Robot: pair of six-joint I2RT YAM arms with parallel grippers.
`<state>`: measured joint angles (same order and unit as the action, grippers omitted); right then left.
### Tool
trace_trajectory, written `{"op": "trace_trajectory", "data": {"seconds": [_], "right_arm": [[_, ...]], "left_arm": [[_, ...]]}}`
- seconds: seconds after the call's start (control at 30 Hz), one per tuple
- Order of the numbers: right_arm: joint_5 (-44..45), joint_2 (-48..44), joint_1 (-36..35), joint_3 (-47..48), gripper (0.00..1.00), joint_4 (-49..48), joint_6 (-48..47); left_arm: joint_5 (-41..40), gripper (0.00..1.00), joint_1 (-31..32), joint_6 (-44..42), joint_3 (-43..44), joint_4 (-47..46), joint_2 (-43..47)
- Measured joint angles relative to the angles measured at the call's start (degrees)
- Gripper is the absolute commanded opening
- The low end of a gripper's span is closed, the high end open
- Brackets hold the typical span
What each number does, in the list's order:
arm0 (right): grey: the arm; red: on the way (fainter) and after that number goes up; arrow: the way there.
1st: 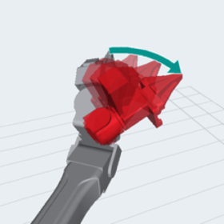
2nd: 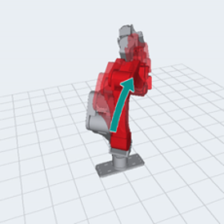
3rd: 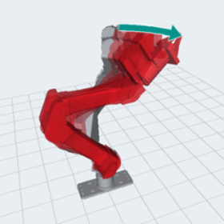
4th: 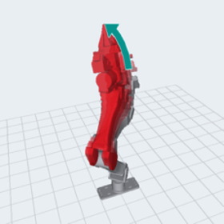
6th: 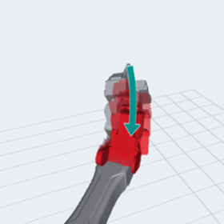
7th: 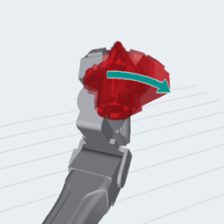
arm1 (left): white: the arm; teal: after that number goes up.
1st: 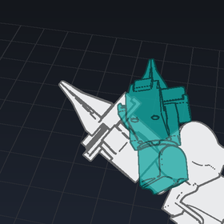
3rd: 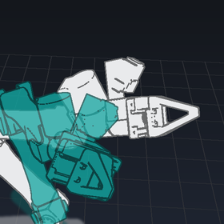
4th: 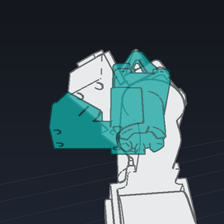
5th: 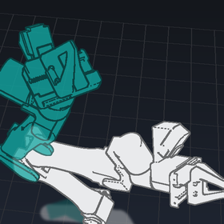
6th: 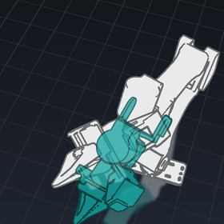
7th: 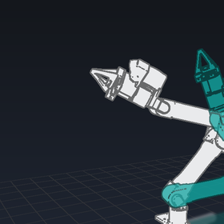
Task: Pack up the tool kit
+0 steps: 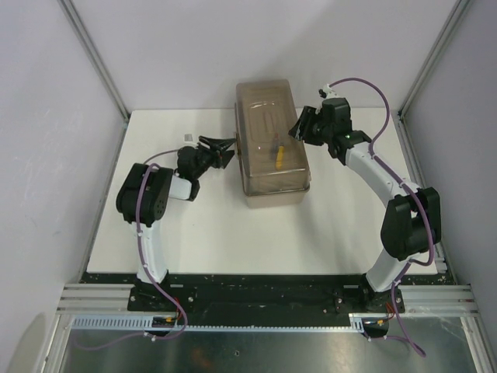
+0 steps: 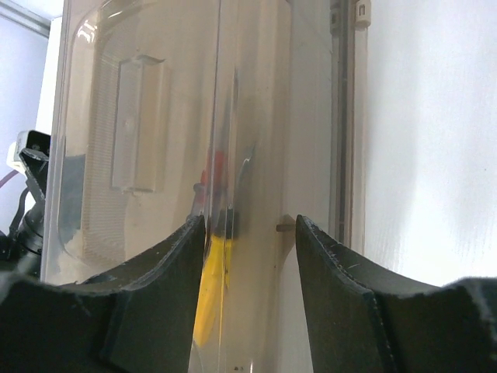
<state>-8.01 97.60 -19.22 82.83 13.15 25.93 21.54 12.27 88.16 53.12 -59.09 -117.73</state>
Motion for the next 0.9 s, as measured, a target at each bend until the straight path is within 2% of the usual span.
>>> {"op": "trace_trajectory", "data": {"seconds": [0.47,0.9], "right_arm": [[1.55,0.02,-0.46,0.00,0.53,-0.09,0.42],[1.70,0.13,-0.46,0.00,0.53,-0.22,0.39]], "left_arm": [[-0.81,0.76,1.07,-1.07,-2.19,-3.52,-0.28],[-0.74,0.70,1.16,-6.19,-1.75,-4.92,0.52]]}}
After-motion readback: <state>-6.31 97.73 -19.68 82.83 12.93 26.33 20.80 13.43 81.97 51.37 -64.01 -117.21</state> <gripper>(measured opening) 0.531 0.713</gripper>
